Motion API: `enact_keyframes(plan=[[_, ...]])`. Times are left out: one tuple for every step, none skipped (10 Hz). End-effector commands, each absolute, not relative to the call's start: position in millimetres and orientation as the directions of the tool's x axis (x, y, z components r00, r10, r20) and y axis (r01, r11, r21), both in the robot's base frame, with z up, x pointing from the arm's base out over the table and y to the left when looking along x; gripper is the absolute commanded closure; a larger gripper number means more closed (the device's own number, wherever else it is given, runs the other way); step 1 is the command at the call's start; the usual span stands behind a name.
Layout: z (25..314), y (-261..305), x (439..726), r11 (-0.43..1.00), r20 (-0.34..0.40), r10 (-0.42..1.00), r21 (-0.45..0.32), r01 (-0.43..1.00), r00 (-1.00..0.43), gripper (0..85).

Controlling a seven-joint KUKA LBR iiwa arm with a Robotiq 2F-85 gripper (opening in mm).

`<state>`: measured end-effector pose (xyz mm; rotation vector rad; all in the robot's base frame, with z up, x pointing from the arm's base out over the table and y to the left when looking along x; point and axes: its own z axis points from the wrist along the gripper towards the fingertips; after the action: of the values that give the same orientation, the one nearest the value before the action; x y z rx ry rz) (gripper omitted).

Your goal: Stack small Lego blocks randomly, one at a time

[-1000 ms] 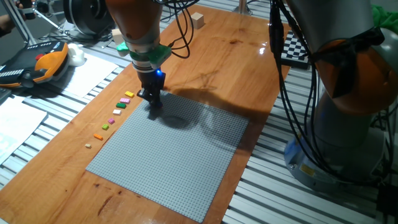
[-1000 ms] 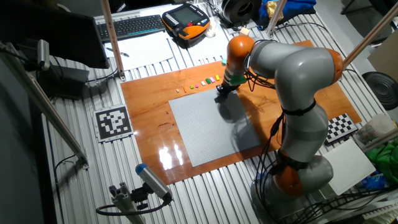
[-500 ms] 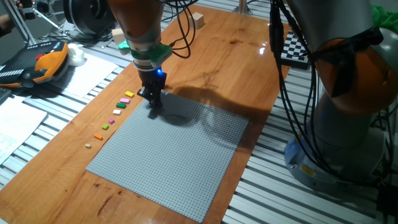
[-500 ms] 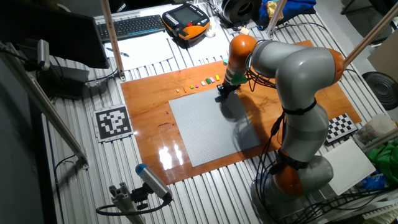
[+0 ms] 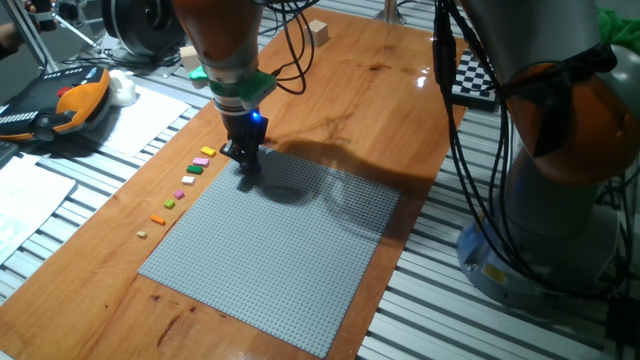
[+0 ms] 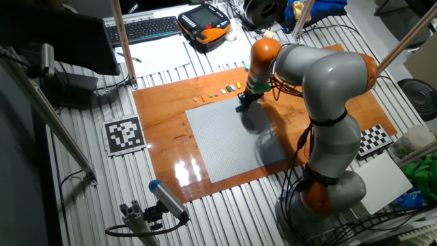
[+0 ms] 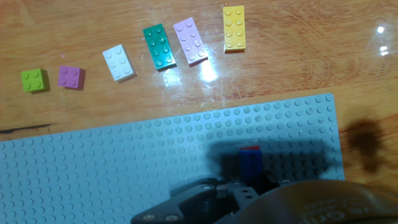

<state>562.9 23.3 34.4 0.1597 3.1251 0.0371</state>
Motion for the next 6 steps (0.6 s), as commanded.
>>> enact_keyframes(plan=[[34.7,23.1,563.4,0.995,-0.01,0.102,0.023,0.102,-0.995,85.0],[34.6,22.9,563.6,0.994,-0.009,0.107,0.021,0.107,-0.994,85.0],[34.0,22.6,563.4,0.994,-0.007,0.111,0.021,0.111,-0.994,85.0],[32.9,22.5,563.5,0.993,-0.006,0.114,0.022,0.114,-0.993,85.0],[31.5,22.6,563.5,0.993,-0.007,0.114,0.022,0.114,-0.993,85.0],[30.6,22.6,563.5,0.993,-0.007,0.116,0.022,0.116,-0.993,85.0]])
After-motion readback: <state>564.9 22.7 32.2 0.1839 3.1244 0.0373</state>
